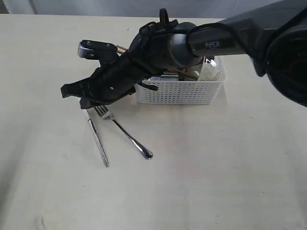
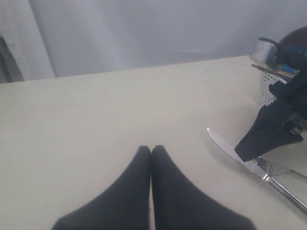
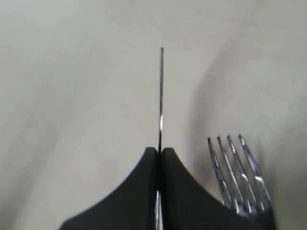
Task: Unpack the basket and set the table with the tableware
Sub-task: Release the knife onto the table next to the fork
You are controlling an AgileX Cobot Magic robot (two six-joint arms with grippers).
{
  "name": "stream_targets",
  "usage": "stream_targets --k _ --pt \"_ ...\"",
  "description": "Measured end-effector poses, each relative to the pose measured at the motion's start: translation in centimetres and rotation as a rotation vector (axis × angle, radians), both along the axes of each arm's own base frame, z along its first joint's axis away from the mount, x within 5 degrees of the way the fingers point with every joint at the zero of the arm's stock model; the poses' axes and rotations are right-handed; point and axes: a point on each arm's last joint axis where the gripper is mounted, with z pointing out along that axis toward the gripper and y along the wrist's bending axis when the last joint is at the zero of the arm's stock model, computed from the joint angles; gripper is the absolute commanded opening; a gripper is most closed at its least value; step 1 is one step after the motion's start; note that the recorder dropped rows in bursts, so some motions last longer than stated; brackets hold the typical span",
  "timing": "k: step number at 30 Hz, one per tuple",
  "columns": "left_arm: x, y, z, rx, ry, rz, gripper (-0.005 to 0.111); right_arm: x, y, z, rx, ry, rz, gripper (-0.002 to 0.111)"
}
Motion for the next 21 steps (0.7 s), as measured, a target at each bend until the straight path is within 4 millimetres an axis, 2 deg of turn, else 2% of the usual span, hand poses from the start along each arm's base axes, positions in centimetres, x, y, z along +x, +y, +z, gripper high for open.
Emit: stream_targets --k 5,15,21 --pt "0.0 0.0 0.0 0.0 0.0 0.0 0.0 -0.3 0.3 0.1 -0.018 0.032 -0.077 -0.001" --pt "0.0 0.0 0.0 0.0 0.0 0.0 0.0 -2.0 1.2 -0.7 -0.157 0.021 -0.206 -0.001" --pt "0.0 0.0 0.0 0.0 0.0 0.0 0.0 -2.2 1.4 -0.7 -0.165 0.041 -0.284 0.0"
